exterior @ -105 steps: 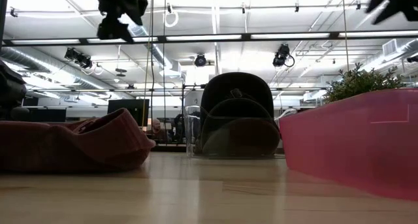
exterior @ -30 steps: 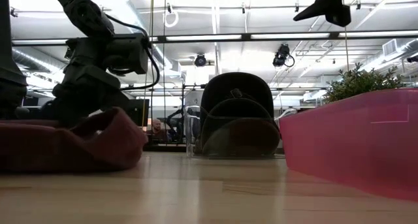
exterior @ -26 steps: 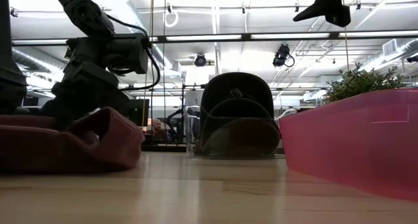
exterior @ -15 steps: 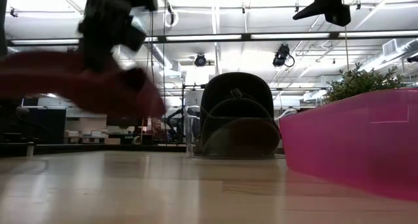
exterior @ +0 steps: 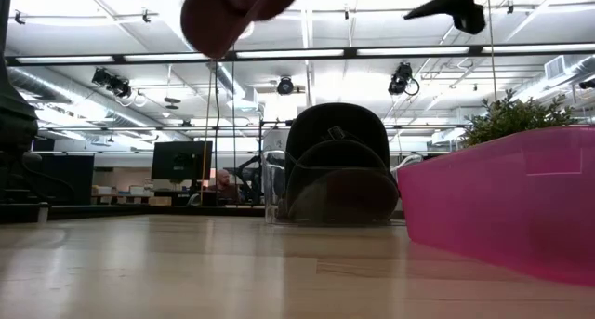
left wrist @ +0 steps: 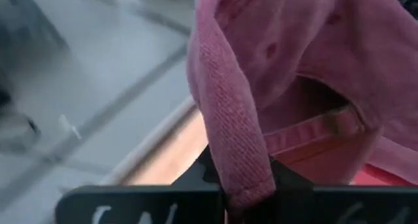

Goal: Pick & Place hat
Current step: Put the red cap into the pink bin

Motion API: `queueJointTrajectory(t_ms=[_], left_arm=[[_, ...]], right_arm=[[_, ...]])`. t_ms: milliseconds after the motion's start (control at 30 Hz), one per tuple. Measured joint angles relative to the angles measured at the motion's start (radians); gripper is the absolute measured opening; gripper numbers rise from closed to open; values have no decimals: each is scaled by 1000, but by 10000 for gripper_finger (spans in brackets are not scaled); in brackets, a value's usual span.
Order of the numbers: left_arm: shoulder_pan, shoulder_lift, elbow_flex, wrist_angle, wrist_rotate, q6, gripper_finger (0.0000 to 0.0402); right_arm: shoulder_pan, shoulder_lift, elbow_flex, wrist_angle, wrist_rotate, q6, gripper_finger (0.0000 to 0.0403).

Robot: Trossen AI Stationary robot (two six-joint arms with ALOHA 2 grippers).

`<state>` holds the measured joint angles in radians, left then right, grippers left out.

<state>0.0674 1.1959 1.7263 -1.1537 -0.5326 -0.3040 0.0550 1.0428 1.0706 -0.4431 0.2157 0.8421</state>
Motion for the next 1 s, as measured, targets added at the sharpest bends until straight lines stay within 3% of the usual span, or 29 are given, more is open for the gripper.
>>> queueJointTrajectory(t_ms=[133, 333, 467, 733, 1000], left_arm=[[-36, 0, 2, 129, -123, 235, 13], [-69, 46, -14, 243, -464, 532, 13], [-70, 110, -14, 356, -579, 740, 13], [-71, 245, -13, 605, -635, 1103, 13], [-82, 295, -14, 655, -579, 1144, 13]], right_arm=[[-62, 0, 0, 141, -25, 69, 242], [-128, 8, 0, 404, -163, 362, 242], [-174, 47, 0, 564, -241, 523, 242], [-219, 230, 2, 926, -340, 799, 255], [-275, 373, 1, 1064, -312, 941, 308]])
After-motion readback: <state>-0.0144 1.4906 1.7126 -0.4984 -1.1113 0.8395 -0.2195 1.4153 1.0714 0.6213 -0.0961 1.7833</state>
